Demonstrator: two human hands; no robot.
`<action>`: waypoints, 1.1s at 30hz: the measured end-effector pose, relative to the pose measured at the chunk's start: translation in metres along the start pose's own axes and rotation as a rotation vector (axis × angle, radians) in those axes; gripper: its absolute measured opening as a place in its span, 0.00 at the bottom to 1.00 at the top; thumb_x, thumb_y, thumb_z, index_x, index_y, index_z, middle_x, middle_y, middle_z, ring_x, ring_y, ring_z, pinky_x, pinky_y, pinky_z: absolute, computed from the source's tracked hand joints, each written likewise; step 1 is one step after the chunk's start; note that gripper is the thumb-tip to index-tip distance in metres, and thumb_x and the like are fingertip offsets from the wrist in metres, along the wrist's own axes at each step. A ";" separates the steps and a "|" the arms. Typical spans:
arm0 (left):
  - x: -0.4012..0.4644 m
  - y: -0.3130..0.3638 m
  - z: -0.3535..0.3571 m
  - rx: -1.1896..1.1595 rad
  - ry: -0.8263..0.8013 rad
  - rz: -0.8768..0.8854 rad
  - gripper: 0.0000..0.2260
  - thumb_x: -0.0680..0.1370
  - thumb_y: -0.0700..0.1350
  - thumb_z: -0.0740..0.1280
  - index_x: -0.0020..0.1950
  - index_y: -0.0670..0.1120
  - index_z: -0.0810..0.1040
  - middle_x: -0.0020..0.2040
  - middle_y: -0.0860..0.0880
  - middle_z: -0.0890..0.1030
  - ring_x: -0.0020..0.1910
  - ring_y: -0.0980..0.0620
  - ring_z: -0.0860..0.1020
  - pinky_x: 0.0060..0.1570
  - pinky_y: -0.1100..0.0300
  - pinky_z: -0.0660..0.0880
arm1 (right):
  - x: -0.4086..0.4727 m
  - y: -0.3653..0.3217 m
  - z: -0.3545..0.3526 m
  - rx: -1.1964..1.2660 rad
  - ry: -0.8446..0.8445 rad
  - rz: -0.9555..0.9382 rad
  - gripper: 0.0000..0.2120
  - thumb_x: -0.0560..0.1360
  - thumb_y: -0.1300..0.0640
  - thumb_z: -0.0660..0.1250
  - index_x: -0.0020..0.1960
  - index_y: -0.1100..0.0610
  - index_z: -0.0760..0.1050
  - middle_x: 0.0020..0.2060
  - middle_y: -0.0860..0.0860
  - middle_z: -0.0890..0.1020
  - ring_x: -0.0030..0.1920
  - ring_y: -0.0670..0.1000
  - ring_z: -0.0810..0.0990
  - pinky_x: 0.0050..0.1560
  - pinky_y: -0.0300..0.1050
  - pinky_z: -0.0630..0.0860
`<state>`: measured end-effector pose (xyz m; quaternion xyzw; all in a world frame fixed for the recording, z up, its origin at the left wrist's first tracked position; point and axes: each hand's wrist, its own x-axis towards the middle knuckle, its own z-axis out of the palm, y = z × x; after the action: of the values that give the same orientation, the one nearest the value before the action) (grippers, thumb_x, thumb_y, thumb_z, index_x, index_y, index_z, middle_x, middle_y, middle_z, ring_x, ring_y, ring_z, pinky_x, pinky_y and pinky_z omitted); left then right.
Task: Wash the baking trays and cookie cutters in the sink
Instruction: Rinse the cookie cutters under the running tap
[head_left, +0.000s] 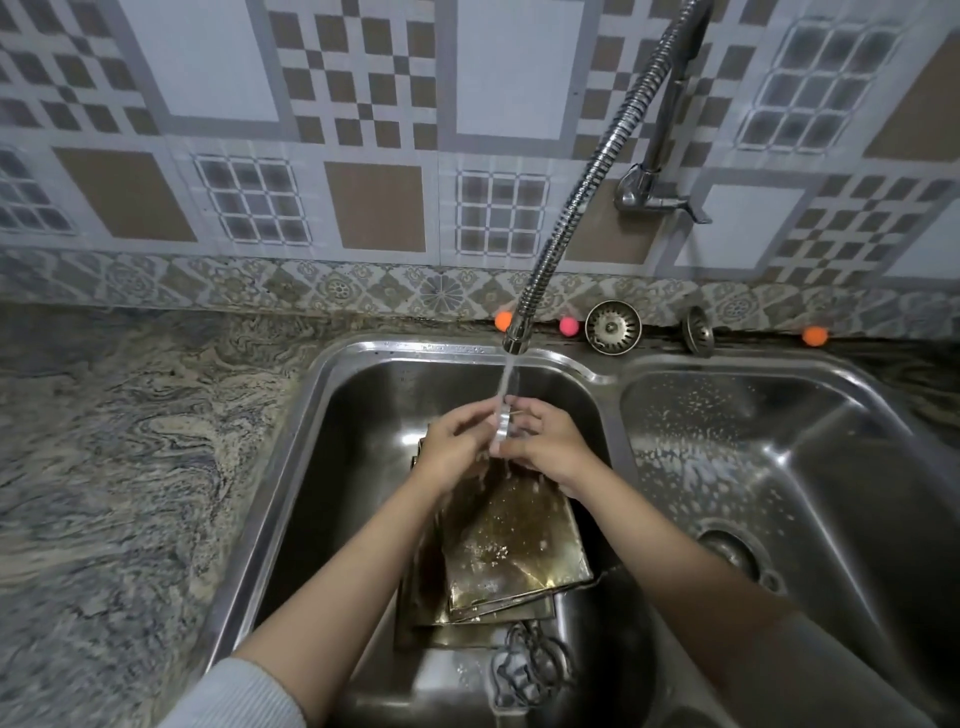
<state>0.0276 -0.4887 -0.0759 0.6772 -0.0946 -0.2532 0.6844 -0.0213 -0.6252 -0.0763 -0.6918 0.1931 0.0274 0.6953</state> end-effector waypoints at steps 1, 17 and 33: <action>0.000 0.000 0.000 -0.001 0.011 -0.010 0.12 0.78 0.39 0.65 0.57 0.52 0.81 0.50 0.48 0.84 0.48 0.50 0.82 0.50 0.53 0.79 | 0.001 0.001 0.000 -0.001 -0.001 -0.009 0.33 0.65 0.74 0.74 0.68 0.59 0.70 0.53 0.56 0.82 0.49 0.50 0.82 0.41 0.39 0.79; -0.001 0.011 0.020 -0.230 0.198 -0.097 0.06 0.74 0.37 0.70 0.51 0.40 0.82 0.43 0.43 0.83 0.38 0.51 0.81 0.38 0.59 0.79 | -0.019 0.009 -0.004 0.074 0.118 -0.152 0.21 0.75 0.67 0.68 0.66 0.54 0.74 0.51 0.51 0.83 0.48 0.48 0.83 0.46 0.38 0.79; 0.000 0.016 0.014 -0.124 0.476 -0.055 0.01 0.72 0.38 0.72 0.42 0.44 0.83 0.44 0.45 0.84 0.47 0.45 0.83 0.53 0.46 0.79 | -0.006 0.009 0.019 -0.051 0.301 -0.316 0.16 0.74 0.66 0.70 0.59 0.54 0.80 0.48 0.46 0.84 0.47 0.37 0.81 0.50 0.34 0.77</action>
<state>0.0245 -0.5012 -0.0598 0.6768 0.1035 -0.1103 0.7205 -0.0254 -0.6047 -0.0832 -0.7272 0.1833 -0.1805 0.6363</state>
